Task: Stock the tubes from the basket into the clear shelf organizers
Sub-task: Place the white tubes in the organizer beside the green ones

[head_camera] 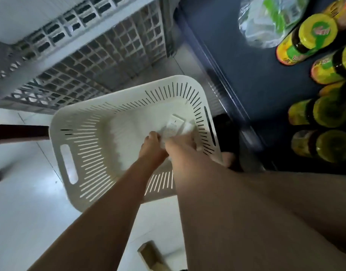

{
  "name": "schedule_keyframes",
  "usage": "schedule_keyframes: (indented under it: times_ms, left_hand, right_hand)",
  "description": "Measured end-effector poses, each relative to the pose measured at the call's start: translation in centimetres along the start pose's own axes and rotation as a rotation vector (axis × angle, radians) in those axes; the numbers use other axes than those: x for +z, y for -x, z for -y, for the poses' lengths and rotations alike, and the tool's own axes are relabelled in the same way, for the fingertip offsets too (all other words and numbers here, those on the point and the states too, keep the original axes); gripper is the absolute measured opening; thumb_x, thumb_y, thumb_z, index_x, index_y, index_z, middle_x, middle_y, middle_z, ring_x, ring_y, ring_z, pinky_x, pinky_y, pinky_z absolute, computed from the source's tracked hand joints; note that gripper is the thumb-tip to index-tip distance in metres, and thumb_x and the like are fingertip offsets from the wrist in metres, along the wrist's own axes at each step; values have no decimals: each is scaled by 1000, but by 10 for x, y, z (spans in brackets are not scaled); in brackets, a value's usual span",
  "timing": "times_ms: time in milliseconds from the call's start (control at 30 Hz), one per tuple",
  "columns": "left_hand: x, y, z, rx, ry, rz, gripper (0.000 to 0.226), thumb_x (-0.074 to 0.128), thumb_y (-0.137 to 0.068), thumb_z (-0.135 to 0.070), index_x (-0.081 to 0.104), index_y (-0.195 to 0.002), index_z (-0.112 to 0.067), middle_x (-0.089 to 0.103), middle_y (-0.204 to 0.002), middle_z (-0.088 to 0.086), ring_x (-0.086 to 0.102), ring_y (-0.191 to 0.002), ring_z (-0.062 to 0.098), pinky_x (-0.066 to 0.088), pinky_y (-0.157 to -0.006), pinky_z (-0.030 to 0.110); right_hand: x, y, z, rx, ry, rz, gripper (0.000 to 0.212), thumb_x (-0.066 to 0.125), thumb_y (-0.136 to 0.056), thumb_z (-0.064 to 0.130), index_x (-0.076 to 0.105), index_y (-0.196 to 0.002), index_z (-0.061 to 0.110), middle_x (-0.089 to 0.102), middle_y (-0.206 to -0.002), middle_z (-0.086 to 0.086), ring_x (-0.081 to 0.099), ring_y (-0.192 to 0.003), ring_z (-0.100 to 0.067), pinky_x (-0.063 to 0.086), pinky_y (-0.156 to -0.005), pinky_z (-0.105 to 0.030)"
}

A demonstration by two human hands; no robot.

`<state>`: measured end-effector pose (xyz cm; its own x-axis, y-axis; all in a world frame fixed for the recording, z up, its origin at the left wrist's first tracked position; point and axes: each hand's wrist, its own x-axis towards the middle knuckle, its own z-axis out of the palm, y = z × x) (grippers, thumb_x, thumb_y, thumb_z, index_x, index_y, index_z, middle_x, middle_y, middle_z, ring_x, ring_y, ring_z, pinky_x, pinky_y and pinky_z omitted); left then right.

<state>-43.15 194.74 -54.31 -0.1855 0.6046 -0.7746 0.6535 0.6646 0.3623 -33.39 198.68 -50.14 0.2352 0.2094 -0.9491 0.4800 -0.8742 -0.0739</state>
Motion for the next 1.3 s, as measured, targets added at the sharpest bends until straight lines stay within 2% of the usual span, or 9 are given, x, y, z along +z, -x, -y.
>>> schedule_keyframes:
  times_ms: [167, 400, 567, 667, 833, 1000, 1100, 1200, 1300]
  left_hand:
    - [-3, -16, 14, -16, 169, 5, 48, 78, -76, -42, 49, -111, -26, 63, -101, -7, 61, -88, 11, 48, -72, 31]
    - [-33, -14, 24, -110, 799, -9, 36, 64, -74, -19, 63, -110, -21, 70, -103, 16, 66, -85, 24, 56, -78, 42]
    - [-53, 5, 32, -110, 1004, -137, 23, 59, -86, -23, 76, -99, -15, 71, -91, 17, 60, -76, 22, 54, -77, 37]
    - [-67, 26, 37, -96, 1057, -222, 18, 67, -91, -28, 77, -100, -16, 72, -90, 12, 62, -73, 17, 55, -77, 34]
    - [-94, 73, 44, 14, 1104, -247, 23, 75, -90, -17, 69, -111, -9, 73, -97, 19, 67, -80, 23, 56, -85, 37]
    - [-121, 121, 45, 113, 1171, -234, 19, 64, -97, -16, 64, -112, -4, 69, -99, 21, 71, -85, 25, 57, -85, 36]
    - [-131, 144, 47, 219, 1088, -265, 17, 64, -95, -11, 64, -111, -5, 68, -98, 14, 69, -84, 24, 57, -83, 39]
    - [-143, 165, 44, 289, 1052, -291, 21, 67, -92, -8, 67, -112, -9, 70, -101, 11, 69, -84, 24, 59, -82, 40]
    - [-158, 186, 35, 331, 1177, -291, 27, 69, -89, -10, 65, -114, -4, 71, -97, 12, 69, -85, 26, 58, -86, 42]
  right_hand:
    - [33, -26, 3, 213, -296, -246, 62, 63, -81, 31, 50, -137, 8, 62, -128, -16, 62, -118, -35, 51, -98, -44]
    - [32, -33, 5, 163, -584, -139, 41, 72, -81, 17, 52, -117, 14, 67, -108, -5, 67, -94, -29, 51, -81, -31]
    - [26, -6, 14, -14, -535, -112, 71, 62, -86, 6, 28, -146, 25, 59, -98, -1, 65, -85, -24, 60, -85, -40]
    - [21, 23, 21, -112, -475, -28, 87, 56, -88, 3, 11, -153, 40, 53, -106, -2, 61, -78, -18, 61, -67, -35]
    - [11, 67, 23, -261, -510, -27, 62, 55, -87, 8, 39, -141, 36, 56, -124, -5, 68, -70, -24, 54, -48, -27]
    - [5, 114, 18, -361, -577, -47, 70, 61, -86, 19, 30, -146, 35, 55, -129, -2, 69, -82, -26, 57, -54, -30]
    - [1, 138, 15, -530, -344, -178, 48, 63, -89, 47, 51, -129, 24, 65, -118, 0, 66, -98, -24, 57, -79, -34]
    - [-11, 173, 6, -724, -293, -265, 52, 63, -82, 68, 64, -83, 16, 68, -75, 7, 64, -67, -19, 43, -55, -22]
    - [-36, 206, -4, -796, -485, -256, 50, 79, -63, 58, 65, -76, 12, 55, -60, 11, 49, -53, -13, 38, -50, -20]
